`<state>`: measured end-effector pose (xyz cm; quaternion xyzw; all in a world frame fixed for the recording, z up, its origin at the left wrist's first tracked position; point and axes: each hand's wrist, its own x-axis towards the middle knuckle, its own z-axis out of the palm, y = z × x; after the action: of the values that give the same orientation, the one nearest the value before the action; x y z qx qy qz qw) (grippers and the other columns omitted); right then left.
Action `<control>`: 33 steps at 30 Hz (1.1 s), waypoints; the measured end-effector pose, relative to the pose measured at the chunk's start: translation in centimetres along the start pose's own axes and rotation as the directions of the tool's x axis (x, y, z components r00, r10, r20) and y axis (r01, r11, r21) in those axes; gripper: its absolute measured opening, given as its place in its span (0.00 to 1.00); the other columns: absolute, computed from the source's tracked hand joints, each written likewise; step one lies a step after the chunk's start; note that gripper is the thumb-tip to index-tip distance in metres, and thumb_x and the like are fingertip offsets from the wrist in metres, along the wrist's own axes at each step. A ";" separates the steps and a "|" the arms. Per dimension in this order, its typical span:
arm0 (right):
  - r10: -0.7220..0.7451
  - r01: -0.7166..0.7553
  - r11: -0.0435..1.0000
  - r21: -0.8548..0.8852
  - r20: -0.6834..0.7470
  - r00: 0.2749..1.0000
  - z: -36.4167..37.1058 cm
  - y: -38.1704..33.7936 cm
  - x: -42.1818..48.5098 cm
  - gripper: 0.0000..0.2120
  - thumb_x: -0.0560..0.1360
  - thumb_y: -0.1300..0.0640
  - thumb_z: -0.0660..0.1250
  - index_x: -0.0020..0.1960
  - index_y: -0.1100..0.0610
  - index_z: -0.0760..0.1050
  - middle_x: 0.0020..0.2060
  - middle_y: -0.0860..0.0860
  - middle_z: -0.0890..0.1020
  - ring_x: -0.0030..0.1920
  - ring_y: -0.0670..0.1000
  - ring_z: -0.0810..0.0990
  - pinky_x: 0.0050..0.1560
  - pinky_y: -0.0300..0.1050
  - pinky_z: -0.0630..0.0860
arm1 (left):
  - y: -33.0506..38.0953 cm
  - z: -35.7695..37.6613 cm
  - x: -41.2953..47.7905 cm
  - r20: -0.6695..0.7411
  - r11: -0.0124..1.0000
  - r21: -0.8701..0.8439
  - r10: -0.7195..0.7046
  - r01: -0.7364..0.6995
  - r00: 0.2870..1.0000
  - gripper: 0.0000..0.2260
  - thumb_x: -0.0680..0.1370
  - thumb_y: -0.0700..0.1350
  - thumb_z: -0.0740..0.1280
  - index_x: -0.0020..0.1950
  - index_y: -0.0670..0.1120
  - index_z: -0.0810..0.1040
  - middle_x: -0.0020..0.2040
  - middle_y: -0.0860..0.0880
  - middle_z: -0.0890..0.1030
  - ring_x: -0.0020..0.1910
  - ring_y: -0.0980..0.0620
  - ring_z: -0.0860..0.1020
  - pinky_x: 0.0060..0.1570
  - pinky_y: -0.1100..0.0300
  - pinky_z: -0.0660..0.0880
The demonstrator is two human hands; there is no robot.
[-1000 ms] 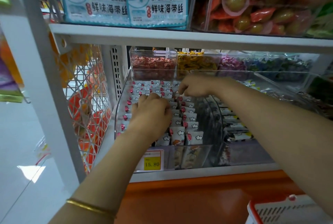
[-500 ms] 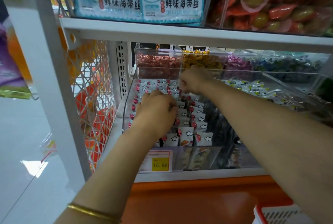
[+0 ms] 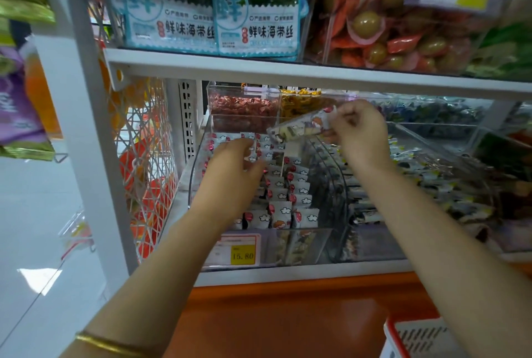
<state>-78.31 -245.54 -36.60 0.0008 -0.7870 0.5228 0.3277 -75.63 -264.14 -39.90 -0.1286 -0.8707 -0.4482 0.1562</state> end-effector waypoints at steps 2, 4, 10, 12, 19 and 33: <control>0.086 -0.091 0.979 0.182 0.038 0.996 -1.1 -0.7 -2.8 0.02 0.77 0.65 0.63 0.46 0.63 0.74 0.38 0.53 0.80 0.30 0.45 0.81 0.36 0.41 0.81 | 0.1 -0.3 -0.6 0.017 0.987 -0.142 -0.072 0.074 0.997 0.20 0.80 0.47 0.61 0.71 0.44 0.66 0.59 0.46 0.77 0.53 0.49 0.77 0.51 0.54 0.75; 0.157 -0.181 0.922 0.343 0.098 0.983 -1.6 -1.1 -5.4 0.04 0.77 0.65 0.63 0.44 0.61 0.74 0.37 0.52 0.81 0.30 0.45 0.81 0.35 0.39 0.80 | 0.3 -0.6 -1.3 0.068 0.933 -0.322 -0.149 0.163 0.986 0.16 0.80 0.47 0.59 0.66 0.42 0.71 0.51 0.47 0.80 0.49 0.48 0.80 0.52 0.49 0.78; 0.312 -0.419 0.637 0.647 0.280 0.908 -2.1 -0.9 -9.1 0.03 0.74 0.68 0.64 0.45 0.64 0.76 0.38 0.55 0.81 0.36 0.49 0.83 0.40 0.40 0.80 | -0.1 -1.5 -2.1 0.149 0.771 -0.584 -0.207 0.255 0.967 0.08 0.80 0.43 0.61 0.46 0.42 0.78 0.40 0.46 0.81 0.41 0.52 0.82 0.39 0.64 0.79; 0.310 -0.456 0.565 0.687 0.336 0.890 -2.2 -0.7 -9.3 0.07 0.71 0.69 0.66 0.49 0.65 0.75 0.38 0.55 0.81 0.37 0.49 0.83 0.41 0.40 0.80 | -0.4 -1.8 -2.2 0.188 0.709 -0.638 -0.235 0.300 0.954 0.08 0.79 0.44 0.62 0.45 0.42 0.79 0.40 0.46 0.82 0.42 0.52 0.83 0.39 0.66 0.78; 0.284 -0.459 0.488 0.742 0.363 0.888 -2.3 -0.3 -9.3 0.12 0.62 0.67 0.67 0.45 0.65 0.76 0.33 0.54 0.83 0.35 0.51 0.84 0.39 0.39 0.81 | -1.2 -2.1 -2.0 0.278 0.473 -0.794 -0.275 0.382 0.920 0.13 0.77 0.43 0.64 0.59 0.38 0.74 0.37 0.43 0.80 0.33 0.54 0.81 0.34 0.65 0.78; 0.400 -0.478 0.291 0.829 0.348 0.848 -1.6 0.4 -9.2 0.04 0.72 0.69 0.63 0.41 0.62 0.75 0.29 0.53 0.81 0.31 0.47 0.82 0.32 0.36 0.79 | 0.2 -1.5 -2.2 0.458 0.199 -0.822 -0.325 0.533 0.827 0.09 0.77 0.40 0.62 0.36 0.43 0.73 0.27 0.49 0.75 0.21 0.60 0.68 0.19 0.70 0.67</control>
<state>-70.40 -247.17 -41.31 -0.0222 -0.3673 0.9254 0.0906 -73.31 -265.45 -39.81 0.0144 -0.4649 -0.8710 -0.1579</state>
